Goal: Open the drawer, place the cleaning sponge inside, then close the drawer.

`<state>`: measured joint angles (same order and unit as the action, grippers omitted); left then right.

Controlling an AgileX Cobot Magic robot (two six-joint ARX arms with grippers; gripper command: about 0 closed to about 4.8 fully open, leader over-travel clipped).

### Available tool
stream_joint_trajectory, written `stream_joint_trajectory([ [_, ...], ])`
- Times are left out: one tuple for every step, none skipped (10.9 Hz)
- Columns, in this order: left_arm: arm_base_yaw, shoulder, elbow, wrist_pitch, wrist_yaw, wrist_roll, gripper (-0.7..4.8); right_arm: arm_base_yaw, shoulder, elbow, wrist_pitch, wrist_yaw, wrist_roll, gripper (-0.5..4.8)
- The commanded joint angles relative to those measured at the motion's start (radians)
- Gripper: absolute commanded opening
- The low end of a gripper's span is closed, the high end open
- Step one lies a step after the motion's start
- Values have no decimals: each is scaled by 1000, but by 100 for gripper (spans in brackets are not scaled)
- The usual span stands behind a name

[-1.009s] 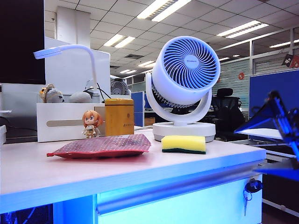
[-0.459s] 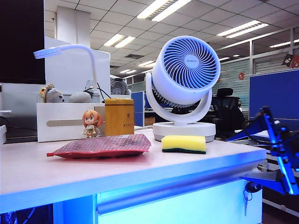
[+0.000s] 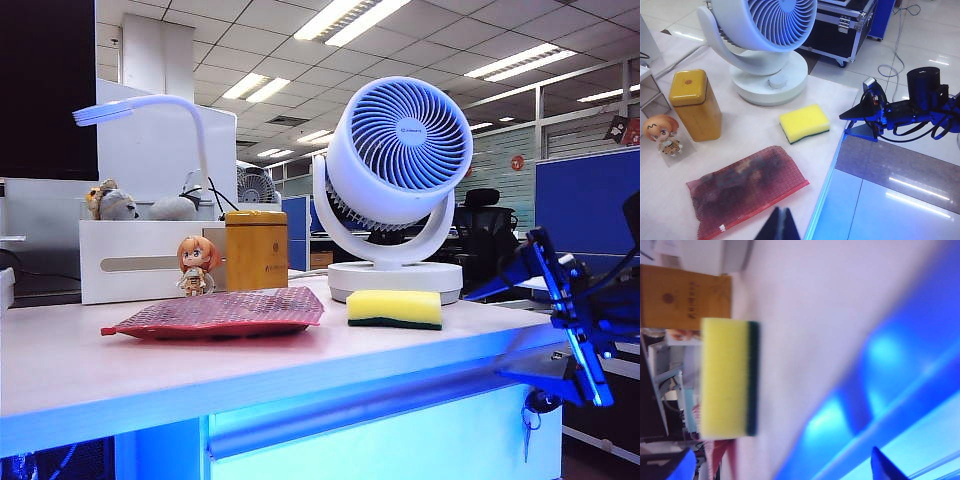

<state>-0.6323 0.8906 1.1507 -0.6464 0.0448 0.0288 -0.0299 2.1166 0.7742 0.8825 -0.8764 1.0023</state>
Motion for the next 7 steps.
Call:
stream_joint_trajectory([
  [-1,-1,5,29,4,1,-5,3,69,2,90,-24,21,479],
  [-1,-1,5,34,4,1,-5,3,72,3,127,-19,41,479],
  [-1,-1,5,43,4,1,-5,3,78,15,113,-16,45,479],
  [-1,-1,5,55,4,1,-5,4,89,37,116,-21,51,479],
  [-1,-1,5,57,3,1,-5,4,91,66,115,-21,55,479],
  [-1,-1,5,57,3,1,-5,4,97,100,117,-43,67,479],
  [-1,-1,5,57,3,1,-5,4,117,142,117,-73,75,479],
])
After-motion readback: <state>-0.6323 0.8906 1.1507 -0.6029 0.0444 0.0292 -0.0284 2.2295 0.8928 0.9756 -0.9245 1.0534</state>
